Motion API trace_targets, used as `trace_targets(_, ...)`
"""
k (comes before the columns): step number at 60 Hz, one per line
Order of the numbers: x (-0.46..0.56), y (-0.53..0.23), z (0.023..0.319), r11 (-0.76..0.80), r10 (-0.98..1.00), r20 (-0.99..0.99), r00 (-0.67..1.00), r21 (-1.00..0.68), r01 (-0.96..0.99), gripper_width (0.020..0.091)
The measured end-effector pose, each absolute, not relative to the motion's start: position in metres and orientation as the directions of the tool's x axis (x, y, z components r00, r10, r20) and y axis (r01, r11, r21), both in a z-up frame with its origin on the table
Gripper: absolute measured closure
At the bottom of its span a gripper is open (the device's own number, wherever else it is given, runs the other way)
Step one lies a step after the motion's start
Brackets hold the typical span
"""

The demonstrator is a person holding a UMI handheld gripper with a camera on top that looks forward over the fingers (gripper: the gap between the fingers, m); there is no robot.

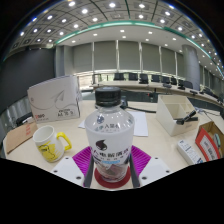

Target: Pour water

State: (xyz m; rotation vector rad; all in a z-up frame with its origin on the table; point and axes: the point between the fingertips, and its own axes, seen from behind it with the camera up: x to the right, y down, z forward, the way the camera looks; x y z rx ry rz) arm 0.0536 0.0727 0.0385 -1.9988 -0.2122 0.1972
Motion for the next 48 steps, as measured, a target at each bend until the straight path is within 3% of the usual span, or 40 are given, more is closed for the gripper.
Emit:
trace_targets(2, 0.055, 0.072, 0.038, -0.437, 0.225, -0.052, 0.973, -0.898, 0.053, 0.0499)
trace_targets(6, 0.056, 0.067, 0.037, -0.468, 0.198, -0.071, 0.978, -0.883, 0.031, 0.0255)
trace_targets(7, 0.058, 0.066, 0.037, -0.477, 0.188, -0.074, 0.979, -0.878, 0.026, 0.0228)
trace_targets(13, 0.066, 0.053, 0.052, -0.498, 0.132, -0.067, 0.989, -0.867, 0.008, 0.0241)
trace_targets(22, 0.077, 0.011, 0.097, -0.516, 0.063, 0.030, 0.998, -0.855, 0.059, 0.0244)
trace_targets(35, 0.047, -0.093, 0.164, -0.588, -0.017, 0.054, 0.998, -0.808, 0.034, 0.0239)
trace_targets(48, 0.010, -0.179, 0.209, -0.601, -0.051, 0.094, 0.994, -0.798, 0.045, 0.0244)
